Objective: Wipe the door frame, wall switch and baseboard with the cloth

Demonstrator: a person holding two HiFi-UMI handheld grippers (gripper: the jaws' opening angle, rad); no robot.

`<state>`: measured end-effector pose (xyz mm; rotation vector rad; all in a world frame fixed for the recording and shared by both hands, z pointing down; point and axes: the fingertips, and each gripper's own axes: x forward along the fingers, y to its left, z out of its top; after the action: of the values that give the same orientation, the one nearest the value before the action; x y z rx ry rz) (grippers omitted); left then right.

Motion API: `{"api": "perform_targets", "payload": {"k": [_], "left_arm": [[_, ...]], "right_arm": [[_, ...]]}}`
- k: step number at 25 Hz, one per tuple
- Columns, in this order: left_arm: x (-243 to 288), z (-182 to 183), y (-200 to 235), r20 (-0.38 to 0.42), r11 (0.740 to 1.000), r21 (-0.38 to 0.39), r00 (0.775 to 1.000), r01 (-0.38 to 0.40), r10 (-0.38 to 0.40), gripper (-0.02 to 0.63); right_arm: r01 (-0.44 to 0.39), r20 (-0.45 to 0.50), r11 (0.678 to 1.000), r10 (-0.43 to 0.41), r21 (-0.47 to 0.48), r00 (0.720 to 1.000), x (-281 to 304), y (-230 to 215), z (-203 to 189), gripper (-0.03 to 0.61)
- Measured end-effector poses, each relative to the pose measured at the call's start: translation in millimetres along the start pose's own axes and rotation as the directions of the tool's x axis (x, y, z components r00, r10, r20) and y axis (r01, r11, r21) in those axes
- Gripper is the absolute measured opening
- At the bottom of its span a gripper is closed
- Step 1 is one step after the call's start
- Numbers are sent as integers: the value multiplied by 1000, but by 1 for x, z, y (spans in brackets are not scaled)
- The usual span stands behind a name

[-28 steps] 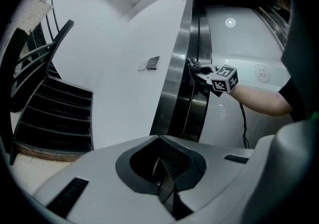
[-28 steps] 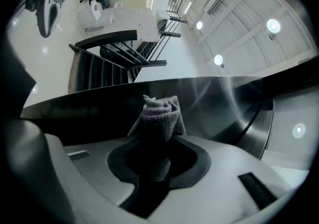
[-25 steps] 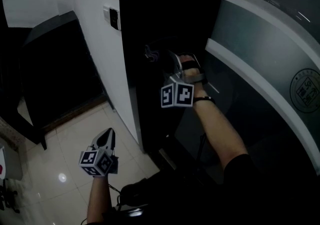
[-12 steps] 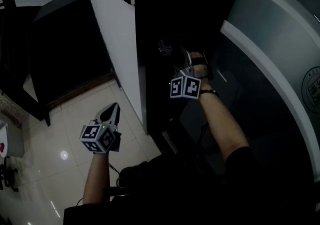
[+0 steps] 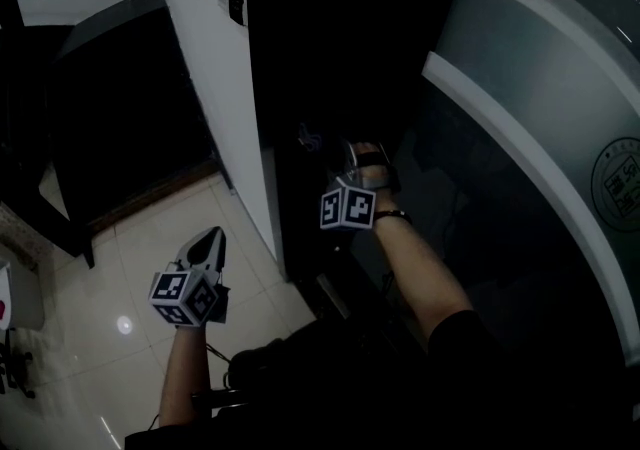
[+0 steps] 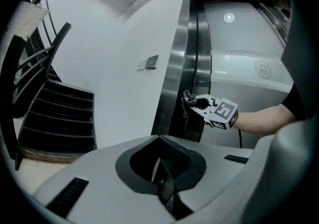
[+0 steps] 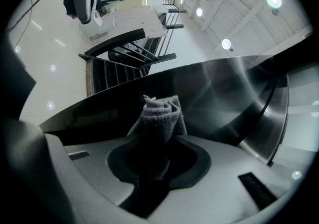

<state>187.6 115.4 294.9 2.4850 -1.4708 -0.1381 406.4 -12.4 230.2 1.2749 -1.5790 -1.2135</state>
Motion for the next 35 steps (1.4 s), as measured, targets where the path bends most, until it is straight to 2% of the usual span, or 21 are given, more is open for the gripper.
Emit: {"api": "perform_targets", "payload": {"k": [12, 19, 23, 25, 27, 29, 31, 34, 35], "left_arm": [[-21, -5, 13, 6, 999, -2, 999, -45, 45, 0], [-34, 4, 20, 42, 997, -7, 996, -74, 74, 0], [-44, -9, 18, 20, 996, -32, 996, -88, 89, 0], [-49, -15, 18, 14, 995, -38, 995, -97, 98, 0], [-53, -17, 19, 16, 994, -44, 994, -104, 105, 2], [-55, -18, 19, 20, 994, -44, 995, -99, 100, 1], [-56, -19, 19, 23, 995, -38, 996, -89, 90, 2], [-62, -19, 19, 30, 995, -44, 996, -88, 90, 0], [-65, -18, 19, 34, 995, -46, 995, -91, 93, 1]], "right_arm": [[-124, -58, 992, 125, 34, 990, -3, 71, -17, 94], [-161, -79, 986, 164, 46, 983, 3, 88, -22, 94], [-194, -96, 976, 203, 97, 975, -6, 103, -25, 94], [-199, -102, 968, 216, 153, 971, -12, 108, -26, 94], [-188, -86, 941, 220, 280, 972, -22, 107, -23, 92], [-187, -56, 887, 232, 421, 971, -36, 107, -20, 92], [-189, -24, 836, 234, 515, 972, -53, 114, -20, 91], [-175, 19, 735, 216, 656, 976, -82, 119, -23, 91], [-165, 26, 689, 206, 705, 978, -95, 113, -24, 89]]}}
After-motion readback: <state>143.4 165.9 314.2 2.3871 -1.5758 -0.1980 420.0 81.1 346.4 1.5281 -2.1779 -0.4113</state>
